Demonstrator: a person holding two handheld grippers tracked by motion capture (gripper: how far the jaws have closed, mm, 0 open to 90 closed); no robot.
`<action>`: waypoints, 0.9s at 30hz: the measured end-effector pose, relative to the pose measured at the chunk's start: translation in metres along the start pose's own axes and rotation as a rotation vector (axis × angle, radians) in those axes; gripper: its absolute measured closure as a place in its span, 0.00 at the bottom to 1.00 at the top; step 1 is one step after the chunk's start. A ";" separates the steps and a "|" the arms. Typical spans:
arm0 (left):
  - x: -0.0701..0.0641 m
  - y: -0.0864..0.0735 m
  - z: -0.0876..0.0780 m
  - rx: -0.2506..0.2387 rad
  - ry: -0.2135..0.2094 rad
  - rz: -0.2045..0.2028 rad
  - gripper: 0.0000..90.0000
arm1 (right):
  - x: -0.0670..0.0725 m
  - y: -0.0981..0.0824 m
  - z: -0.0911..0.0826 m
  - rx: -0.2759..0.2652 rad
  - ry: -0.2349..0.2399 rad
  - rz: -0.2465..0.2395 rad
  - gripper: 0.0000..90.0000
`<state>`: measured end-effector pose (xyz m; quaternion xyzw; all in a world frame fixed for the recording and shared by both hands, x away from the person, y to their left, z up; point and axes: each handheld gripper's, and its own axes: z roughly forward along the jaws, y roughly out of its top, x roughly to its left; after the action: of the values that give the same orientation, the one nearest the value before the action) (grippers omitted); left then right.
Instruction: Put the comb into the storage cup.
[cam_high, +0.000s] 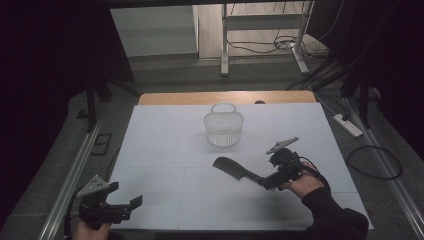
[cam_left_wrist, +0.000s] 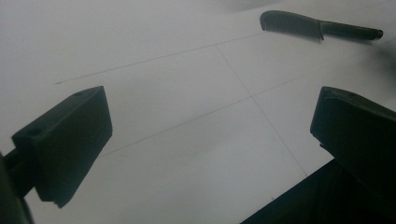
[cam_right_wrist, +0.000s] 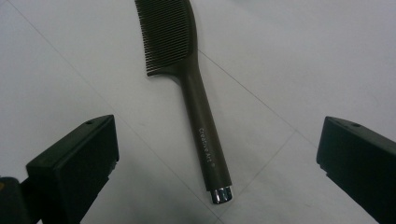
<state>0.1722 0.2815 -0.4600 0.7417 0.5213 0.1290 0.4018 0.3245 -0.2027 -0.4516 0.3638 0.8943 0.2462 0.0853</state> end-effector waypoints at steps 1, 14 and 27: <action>0.000 0.000 0.000 0.000 -0.001 0.000 0.00 | 0.000 0.001 0.002 0.004 0.000 -0.005 0.00; 0.001 0.000 0.000 0.001 -0.005 -0.003 0.00 | 0.001 0.017 0.017 0.048 -0.007 -0.016 0.00; 0.001 0.000 0.000 0.002 -0.007 -0.004 0.00 | 0.008 0.032 0.032 0.084 -0.009 -0.056 0.00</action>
<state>0.1726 0.2820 -0.4601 0.7416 0.5215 0.1253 0.4031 0.3487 -0.1657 -0.4634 0.3427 0.9134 0.2042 0.0808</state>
